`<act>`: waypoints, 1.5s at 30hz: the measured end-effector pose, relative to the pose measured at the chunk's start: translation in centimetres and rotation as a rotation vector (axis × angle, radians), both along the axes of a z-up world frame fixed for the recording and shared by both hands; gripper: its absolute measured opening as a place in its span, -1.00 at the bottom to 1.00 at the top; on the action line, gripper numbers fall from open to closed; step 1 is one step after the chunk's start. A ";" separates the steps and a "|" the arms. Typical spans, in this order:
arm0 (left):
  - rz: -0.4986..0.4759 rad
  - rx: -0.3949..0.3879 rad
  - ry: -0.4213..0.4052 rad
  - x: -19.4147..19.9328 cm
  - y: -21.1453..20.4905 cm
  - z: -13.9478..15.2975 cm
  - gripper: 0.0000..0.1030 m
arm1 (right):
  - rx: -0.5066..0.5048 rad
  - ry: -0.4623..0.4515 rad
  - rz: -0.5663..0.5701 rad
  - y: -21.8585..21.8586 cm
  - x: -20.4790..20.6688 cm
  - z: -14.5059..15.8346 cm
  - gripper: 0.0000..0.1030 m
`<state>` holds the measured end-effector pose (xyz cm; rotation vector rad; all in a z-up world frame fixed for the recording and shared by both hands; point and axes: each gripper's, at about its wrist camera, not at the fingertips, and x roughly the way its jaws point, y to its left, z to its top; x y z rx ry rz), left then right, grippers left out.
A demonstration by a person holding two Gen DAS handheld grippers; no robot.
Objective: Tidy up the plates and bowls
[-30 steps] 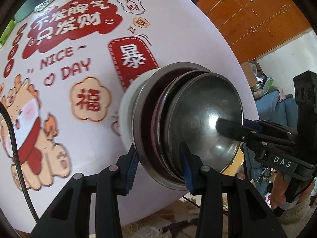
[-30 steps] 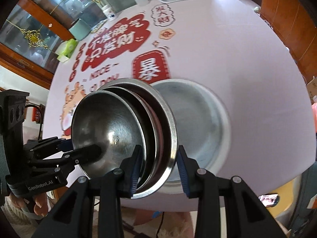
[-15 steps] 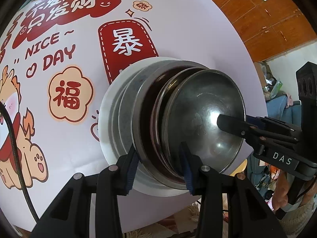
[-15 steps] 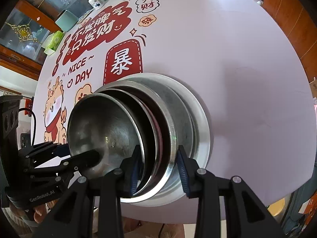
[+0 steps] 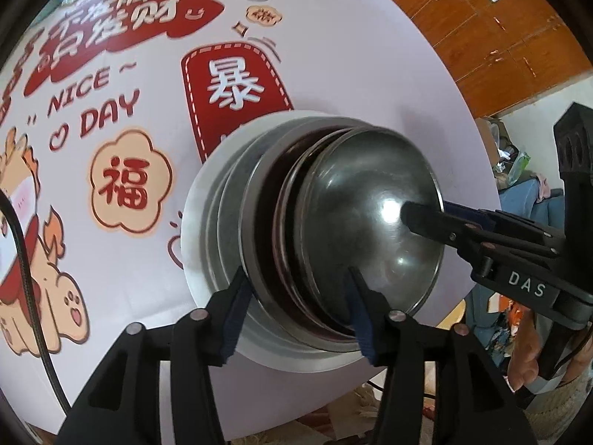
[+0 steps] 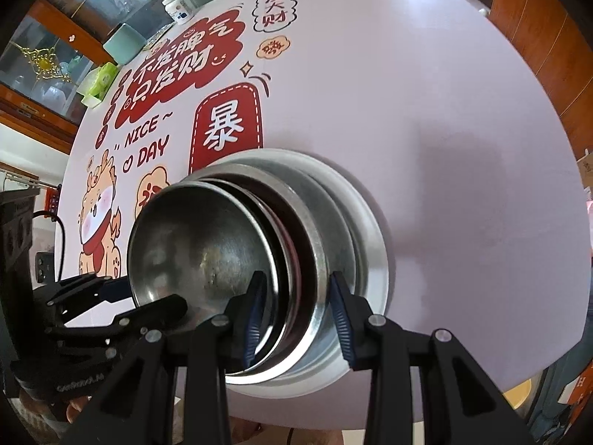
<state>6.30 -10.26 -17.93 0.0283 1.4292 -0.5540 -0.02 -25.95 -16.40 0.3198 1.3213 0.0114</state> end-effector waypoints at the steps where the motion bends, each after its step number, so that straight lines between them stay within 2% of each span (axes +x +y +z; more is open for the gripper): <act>1: -0.007 0.007 -0.011 -0.1 -0.1 0.2 0.02 | 0.001 -0.002 -0.002 0.0 0.0 0.1 -0.32; 4: -0.016 0.014 -0.037 -0.3 -0.1 0.8 0.06 | -0.003 -0.007 -0.007 -0.1 -0.3 0.3 -0.32; 8: -0.003 0.013 -0.068 -0.7 0.4 1.9 0.24 | -0.011 -0.016 -0.006 0.0 -0.8 0.6 -0.32; 14: 0.007 0.028 -0.114 -1.4 1.2 3.3 0.39 | -0.014 -0.039 -0.002 0.7 -1.6 1.4 -0.32; 21: 0.038 0.048 -0.173 -2.5 2.3 5.0 0.46 | -0.028 -0.093 0.010 2.0 -2.7 3.1 -0.32; 23: 0.049 0.051 -0.187 -2.9 2.7 5.5 0.57 | -0.037 -0.110 0.016 2.5 -3.0 3.6 -0.32; 34: 0.102 0.106 -0.317 -4.4 6.2 8.8 0.62 | -0.074 -0.177 0.026 5.3 -3.6 6.1 -0.32; 45: 0.209 0.155 -0.447 -4.5 11.5 12.9 0.62 | -0.068 -0.266 0.030 10.0 -2.7 9.7 -0.32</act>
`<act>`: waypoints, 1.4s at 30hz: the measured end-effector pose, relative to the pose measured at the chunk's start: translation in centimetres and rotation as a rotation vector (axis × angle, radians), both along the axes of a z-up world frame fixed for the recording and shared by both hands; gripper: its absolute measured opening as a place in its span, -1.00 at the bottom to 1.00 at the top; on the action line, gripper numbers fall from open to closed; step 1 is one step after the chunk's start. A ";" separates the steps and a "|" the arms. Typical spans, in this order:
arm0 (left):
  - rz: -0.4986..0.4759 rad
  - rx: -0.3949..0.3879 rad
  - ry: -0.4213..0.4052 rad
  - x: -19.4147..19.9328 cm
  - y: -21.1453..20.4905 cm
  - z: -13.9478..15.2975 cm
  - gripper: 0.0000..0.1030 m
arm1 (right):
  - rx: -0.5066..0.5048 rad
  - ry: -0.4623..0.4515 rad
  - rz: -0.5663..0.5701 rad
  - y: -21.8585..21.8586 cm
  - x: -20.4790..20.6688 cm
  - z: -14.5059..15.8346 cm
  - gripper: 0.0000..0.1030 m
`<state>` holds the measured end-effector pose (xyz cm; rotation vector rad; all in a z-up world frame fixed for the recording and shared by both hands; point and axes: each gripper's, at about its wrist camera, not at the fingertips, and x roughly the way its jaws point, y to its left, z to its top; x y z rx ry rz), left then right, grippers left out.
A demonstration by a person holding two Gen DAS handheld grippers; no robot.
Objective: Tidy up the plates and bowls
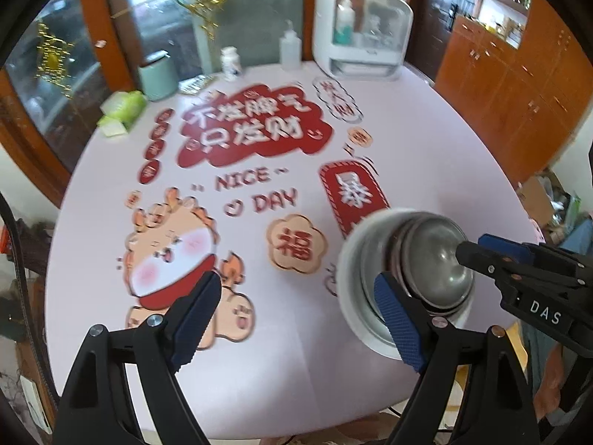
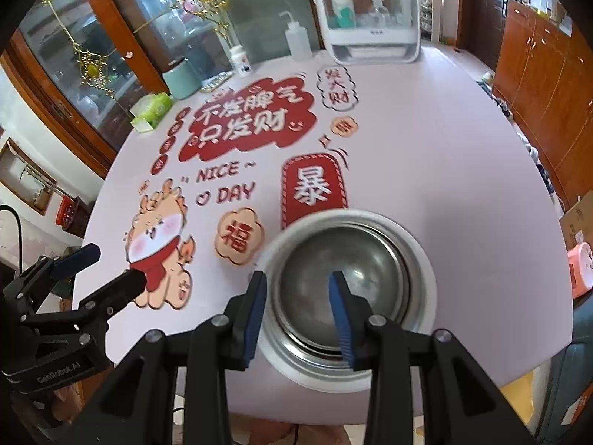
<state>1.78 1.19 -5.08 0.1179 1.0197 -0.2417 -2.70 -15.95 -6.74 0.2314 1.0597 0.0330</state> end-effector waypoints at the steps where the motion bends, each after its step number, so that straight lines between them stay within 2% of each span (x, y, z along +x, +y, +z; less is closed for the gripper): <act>1: 0.010 0.000 -0.013 -0.1 0.5 0.4 0.62 | 0.005 -0.007 0.003 0.5 0.0 0.4 -0.32; 12: 0.105 0.004 -0.113 -1.6 3.2 3.8 0.71 | 0.017 -0.095 0.032 3.5 -1.4 4.2 -0.32; 17: 0.140 -0.022 -0.135 -2.8 3.3 5.1 0.72 | -0.031 -0.136 0.044 4.3 -2.5 5.7 -0.32; 20: 0.152 -0.008 -0.157 -3.5 3.0 5.7 0.73 | -0.042 -0.158 0.035 4.4 -3.3 6.4 -0.15; 30: 0.191 0.013 -0.195 -5.7 2.8 7.0 0.76 | -0.050 -0.199 0.050 4.7 -4.5 7.7 -0.13; 34: 0.226 0.007 -0.205 -6.2 3.1 7.3 0.87 | -0.077 -0.221 0.063 5.0 -4.8 8.1 -0.12; 42: 0.259 0.009 -0.196 -6.7 2.9 7.4 0.89 | -0.084 -0.214 0.063 4.8 -4.9 8.2 -0.12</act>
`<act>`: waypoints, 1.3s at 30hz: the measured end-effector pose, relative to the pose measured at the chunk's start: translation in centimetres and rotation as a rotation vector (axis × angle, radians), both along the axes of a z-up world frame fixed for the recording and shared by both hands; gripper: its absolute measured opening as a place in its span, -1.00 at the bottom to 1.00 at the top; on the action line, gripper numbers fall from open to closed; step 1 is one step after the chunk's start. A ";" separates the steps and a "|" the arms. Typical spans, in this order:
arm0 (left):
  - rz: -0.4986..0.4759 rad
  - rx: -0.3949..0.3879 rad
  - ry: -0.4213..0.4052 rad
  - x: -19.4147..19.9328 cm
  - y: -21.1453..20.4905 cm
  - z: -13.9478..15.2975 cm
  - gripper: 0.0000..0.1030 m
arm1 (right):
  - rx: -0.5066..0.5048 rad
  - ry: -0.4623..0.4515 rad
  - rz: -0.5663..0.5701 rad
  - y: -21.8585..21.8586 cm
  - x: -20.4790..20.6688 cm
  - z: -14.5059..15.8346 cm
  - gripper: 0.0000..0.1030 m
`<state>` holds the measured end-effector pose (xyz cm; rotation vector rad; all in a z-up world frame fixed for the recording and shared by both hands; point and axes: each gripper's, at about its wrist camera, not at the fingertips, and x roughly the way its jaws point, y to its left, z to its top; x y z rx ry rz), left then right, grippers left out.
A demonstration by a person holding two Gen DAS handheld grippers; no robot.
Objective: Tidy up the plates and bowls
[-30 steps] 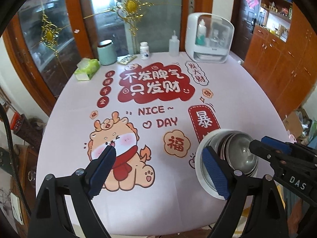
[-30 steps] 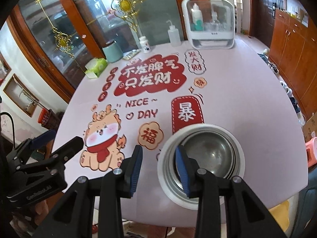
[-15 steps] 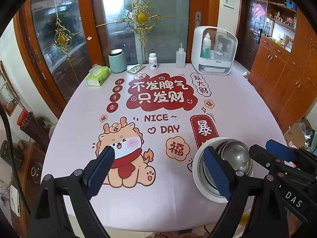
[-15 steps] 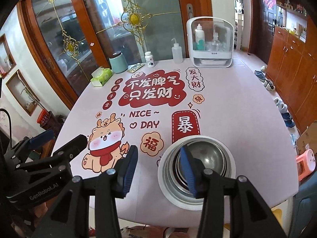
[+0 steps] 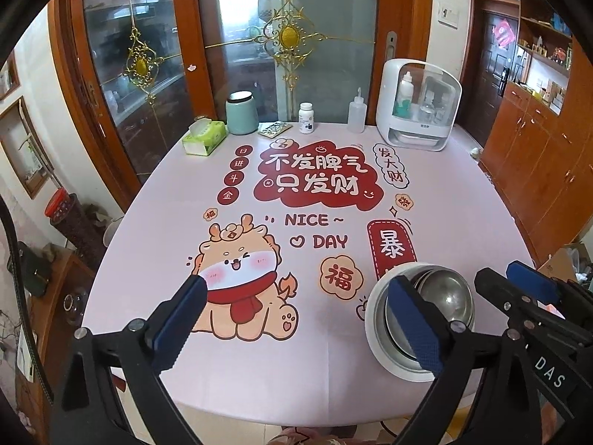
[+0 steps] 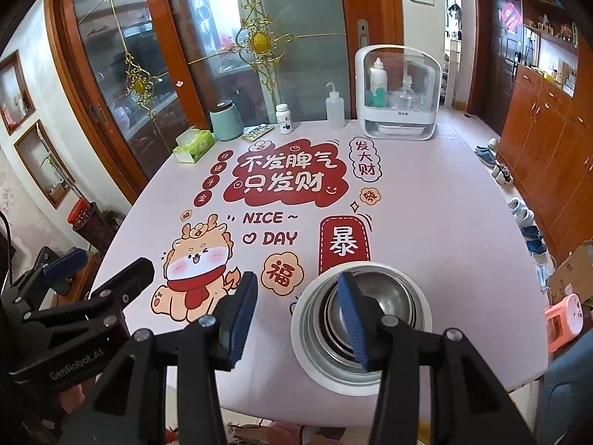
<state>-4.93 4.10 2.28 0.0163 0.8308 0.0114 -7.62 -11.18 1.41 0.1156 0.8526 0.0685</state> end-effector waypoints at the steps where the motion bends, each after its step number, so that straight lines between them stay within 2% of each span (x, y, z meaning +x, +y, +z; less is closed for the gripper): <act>1: 0.001 0.002 0.001 0.0 0.0 0.0 0.89 | 0.003 0.002 0.001 0.0 0.0 -0.1 -0.12; 39: 0.024 0.023 0.039 -0.6 -0.4 -0.4 0.90 | 0.018 0.021 0.005 -0.7 -0.2 -0.4 -0.11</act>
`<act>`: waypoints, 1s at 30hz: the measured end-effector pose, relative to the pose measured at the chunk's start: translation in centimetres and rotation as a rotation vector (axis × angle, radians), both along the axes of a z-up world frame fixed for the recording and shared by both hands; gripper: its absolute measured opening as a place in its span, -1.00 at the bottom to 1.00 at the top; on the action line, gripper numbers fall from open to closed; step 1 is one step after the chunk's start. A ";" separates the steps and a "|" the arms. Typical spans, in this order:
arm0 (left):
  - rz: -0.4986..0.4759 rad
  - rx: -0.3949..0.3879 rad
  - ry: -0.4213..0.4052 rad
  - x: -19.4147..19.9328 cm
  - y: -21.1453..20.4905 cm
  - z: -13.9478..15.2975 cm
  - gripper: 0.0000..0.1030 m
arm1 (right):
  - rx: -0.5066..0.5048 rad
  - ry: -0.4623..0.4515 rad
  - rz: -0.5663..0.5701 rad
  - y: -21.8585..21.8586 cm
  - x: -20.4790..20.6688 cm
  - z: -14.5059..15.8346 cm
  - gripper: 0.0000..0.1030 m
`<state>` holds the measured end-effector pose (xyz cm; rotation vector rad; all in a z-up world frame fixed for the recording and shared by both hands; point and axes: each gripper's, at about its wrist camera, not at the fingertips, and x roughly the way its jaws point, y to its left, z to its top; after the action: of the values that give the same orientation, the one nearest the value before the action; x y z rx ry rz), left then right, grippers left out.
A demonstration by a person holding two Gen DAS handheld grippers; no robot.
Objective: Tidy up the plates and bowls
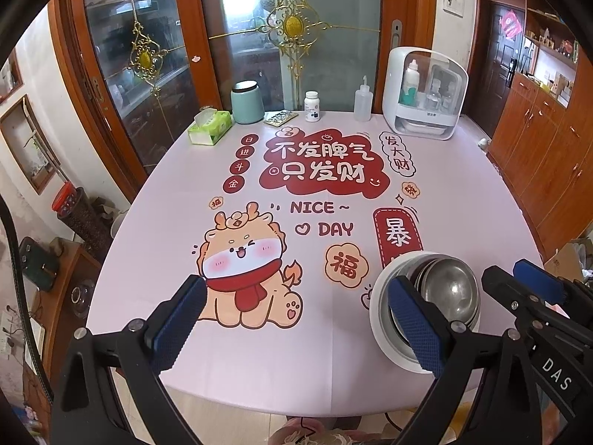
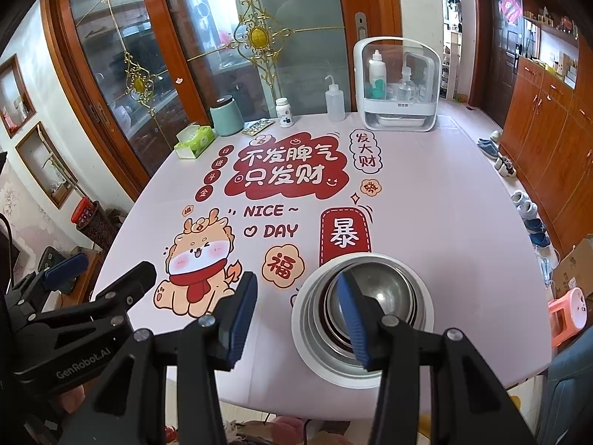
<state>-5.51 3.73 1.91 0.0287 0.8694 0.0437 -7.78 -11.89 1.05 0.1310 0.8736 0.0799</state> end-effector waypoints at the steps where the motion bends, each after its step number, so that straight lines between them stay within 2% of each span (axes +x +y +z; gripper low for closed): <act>1: 0.000 0.000 0.001 0.0 0.0 0.0 0.90 | 0.000 -0.001 0.000 0.0 -0.1 0.0 -0.11; 30: 0.003 0.005 0.011 0.0 0.0 -0.3 0.90 | 0.003 0.002 0.006 0.0 -0.1 -0.4 -0.11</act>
<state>-5.55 3.69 1.61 0.0325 0.8801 0.0483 -7.85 -11.87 0.68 0.1308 0.8763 0.0869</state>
